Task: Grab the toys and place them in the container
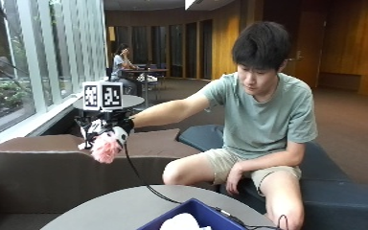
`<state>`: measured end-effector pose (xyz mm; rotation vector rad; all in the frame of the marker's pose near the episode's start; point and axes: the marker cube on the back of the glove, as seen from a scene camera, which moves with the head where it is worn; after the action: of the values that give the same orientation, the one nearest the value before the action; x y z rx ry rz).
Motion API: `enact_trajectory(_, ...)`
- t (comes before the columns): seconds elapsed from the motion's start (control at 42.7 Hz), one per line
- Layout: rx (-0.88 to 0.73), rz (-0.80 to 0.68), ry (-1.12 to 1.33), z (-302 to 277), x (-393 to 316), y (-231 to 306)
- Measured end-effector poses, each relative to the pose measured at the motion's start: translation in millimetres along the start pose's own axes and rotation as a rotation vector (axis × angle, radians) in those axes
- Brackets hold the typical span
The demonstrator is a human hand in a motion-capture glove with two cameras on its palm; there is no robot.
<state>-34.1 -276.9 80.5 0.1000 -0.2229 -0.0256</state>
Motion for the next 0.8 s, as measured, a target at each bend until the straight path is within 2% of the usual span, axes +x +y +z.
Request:
enact_trajectory(0.211, 0.039, -0.125, -0.013, -22.1, -118.2, -14.3)
enact_trajectory(0.422, -0.025, -0.234, -0.091, 12.7, -226.5, -2.2)
enact_trajectory(0.562, -0.065, -0.225, -0.092, 38.3, -260.2, 10.0)
enact_trajectory(0.656, -0.194, -0.214, -0.094, 55.4, -269.1, 20.8)
enact_trajectory(0.796, -0.591, -0.227, -0.035, 69.4, -277.1, 45.4)
